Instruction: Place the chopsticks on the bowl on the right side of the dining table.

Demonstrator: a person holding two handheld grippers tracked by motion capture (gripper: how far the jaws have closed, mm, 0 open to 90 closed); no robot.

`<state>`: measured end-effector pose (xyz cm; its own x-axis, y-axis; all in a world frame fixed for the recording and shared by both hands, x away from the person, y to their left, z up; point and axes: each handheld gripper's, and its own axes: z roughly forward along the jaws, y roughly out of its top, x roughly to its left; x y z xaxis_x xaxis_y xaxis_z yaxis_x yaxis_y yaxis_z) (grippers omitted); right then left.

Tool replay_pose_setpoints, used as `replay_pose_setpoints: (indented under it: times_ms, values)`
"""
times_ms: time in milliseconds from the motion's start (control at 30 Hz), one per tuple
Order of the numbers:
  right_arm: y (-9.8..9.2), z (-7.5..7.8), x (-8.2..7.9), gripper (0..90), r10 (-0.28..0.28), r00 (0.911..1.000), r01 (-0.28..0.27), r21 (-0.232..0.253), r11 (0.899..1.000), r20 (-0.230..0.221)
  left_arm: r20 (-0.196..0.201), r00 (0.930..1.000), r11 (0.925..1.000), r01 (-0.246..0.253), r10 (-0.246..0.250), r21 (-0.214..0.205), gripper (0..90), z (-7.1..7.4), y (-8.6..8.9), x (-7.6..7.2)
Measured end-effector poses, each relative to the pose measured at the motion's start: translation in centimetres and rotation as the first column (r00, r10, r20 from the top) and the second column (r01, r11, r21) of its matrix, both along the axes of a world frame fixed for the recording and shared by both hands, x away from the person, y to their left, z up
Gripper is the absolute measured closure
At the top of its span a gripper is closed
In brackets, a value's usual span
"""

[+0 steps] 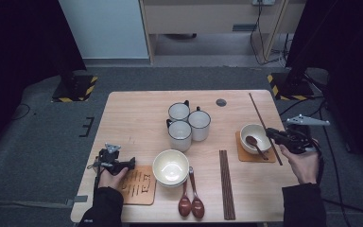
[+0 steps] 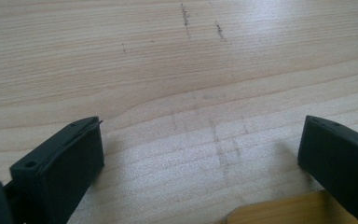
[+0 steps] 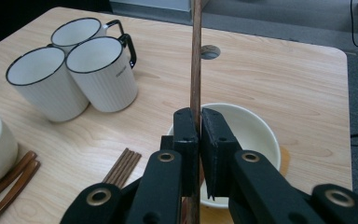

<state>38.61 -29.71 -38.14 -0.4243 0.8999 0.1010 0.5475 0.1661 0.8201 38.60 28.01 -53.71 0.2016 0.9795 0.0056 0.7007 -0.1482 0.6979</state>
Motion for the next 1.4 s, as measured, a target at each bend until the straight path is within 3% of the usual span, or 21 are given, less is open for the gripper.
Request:
replay_pose_setpoints:
  times_ms: [433, 567, 700, 1133, 1400]
  values:
    - [-1.6, -0.6, 2.0, 85.1, -0.03, 0.9995, 0.03, -0.004, 1.0, -0.012, 0.0, 1.0, 1.0, 0.0, 0.0, 0.0, 0.0, 0.0, 0.0, 0.0]
    - [-2.1, -1.0, 2.6, 85.1, -0.028, 0.9994, 0.028, -0.026, 0.999, -0.019, 0.0, 1.0, 1.0, 0.0, 0.0, 0.0, 0.0, 0.0, 0.0, 0.0]
    - [-2.6, -1.6, 3.3, 85.1, -0.027, 0.9993, 0.027, -0.012, 1.0, -0.027, 0.0, 1.0, 1.0, 0.0, 0.0, 0.0, 0.0, 0.0, 0.0, 0.0]
    - [-2.4, -4.0, 4.5, 85.1, -0.012, 0.9962, 0.009, -0.033, 0.999, -0.086, 0.0, 1.0, 1.0, 0.0, 0.0, 0.0, 0.0, 0.0, 0.0, 0.0]
    - [-1.6, -5.1, 4.8, 85.1, 0.001, 0.9934, -0.009, -0.069, 0.998, -0.115, 0.0, 1.0, 1.0, 0.0, 0.0, 0.0, 0.0, 0.0, 0.0, 0.0]
